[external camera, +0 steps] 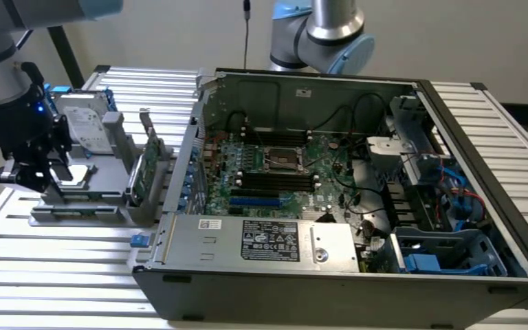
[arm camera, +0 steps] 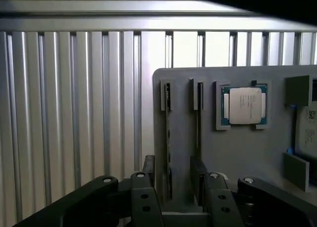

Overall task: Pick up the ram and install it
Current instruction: 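Pick up the ram and move it above insertion slot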

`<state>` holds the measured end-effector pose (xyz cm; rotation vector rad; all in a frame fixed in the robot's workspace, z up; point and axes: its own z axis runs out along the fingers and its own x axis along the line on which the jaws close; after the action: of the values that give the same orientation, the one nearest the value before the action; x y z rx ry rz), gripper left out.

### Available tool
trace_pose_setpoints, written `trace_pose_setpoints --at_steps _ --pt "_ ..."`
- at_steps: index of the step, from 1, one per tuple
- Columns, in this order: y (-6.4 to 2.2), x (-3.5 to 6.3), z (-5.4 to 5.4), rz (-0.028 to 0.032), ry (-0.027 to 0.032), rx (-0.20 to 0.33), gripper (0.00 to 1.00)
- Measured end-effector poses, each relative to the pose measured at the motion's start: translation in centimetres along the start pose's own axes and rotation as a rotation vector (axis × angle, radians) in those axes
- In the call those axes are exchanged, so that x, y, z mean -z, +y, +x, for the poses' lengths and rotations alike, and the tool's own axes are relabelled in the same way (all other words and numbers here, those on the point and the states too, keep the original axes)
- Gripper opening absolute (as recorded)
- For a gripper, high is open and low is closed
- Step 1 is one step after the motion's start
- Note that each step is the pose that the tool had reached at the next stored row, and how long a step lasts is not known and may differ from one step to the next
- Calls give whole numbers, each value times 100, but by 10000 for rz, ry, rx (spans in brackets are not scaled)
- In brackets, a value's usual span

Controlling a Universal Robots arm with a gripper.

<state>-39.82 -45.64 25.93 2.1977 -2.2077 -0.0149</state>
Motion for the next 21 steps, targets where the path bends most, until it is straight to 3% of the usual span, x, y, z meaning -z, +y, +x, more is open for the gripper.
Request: trace_pose_setpoints --at_steps 21 --pt "33 -384 -4 0 0 0 42"
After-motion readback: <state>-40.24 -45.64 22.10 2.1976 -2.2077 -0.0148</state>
